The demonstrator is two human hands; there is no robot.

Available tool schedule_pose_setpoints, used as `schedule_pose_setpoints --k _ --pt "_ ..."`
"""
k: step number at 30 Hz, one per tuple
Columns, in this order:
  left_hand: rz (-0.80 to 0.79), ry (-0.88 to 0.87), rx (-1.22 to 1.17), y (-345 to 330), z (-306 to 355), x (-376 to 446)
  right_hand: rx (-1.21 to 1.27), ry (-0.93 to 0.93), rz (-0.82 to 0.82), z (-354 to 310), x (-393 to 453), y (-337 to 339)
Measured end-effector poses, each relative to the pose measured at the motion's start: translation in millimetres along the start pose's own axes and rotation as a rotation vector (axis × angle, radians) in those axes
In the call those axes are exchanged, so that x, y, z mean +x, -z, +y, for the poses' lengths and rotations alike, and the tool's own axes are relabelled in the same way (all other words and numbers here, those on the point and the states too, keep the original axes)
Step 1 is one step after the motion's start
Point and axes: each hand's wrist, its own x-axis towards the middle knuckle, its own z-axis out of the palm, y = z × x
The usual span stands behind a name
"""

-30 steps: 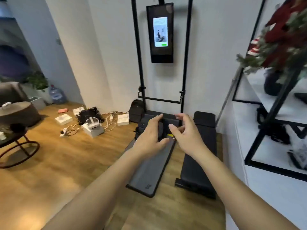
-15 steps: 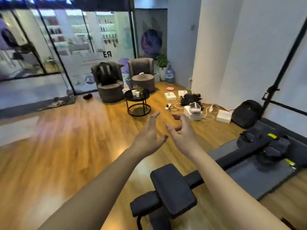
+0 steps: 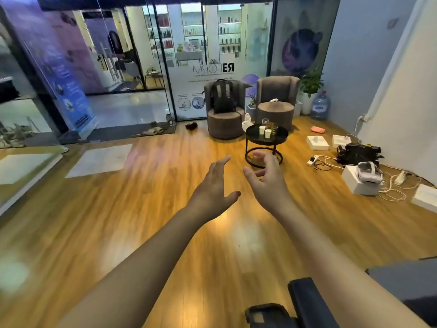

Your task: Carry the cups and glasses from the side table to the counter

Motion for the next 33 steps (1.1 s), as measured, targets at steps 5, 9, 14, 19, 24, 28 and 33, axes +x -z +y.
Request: schedule_pose_setpoints --k 5,9,14,19,24,28,33 --pt "-0.071 -0.002 -0.014 11.0 -62.9 91.9 0.002 -0.058 0.035 9.9 95.9 -52.2" --pt "-0.047 -0.001 -0.038 23.5 -100.7 166.7 -0.025 -0.088 0.046 16.2 164.3 -79.7" --pt "-0.063 -0.053 -0.060 15.9 -137.7 252.5 -0.052 -0.114 0.066 40.8 231.1 -101.0" --pt "-0.115 -0.104 -0.076 -8.1 -185.0 346.7 -0.070 -0.167 0.092 79.1 310.0 -131.4" --pt "-0.151 -0.115 -0.125 -26.3 -237.5 468.3 -0.073 -0.221 0.092 116.3 411.6 -163.8" --pt "-0.208 -0.108 -0.165 -38.9 -267.5 570.4 -0.092 -0.259 0.084 144.8 500.5 -183.8" --pt "-0.246 -0.114 -0.218 -68.1 -295.6 680.5 -0.100 -0.290 0.128 188.9 591.7 -197.6"
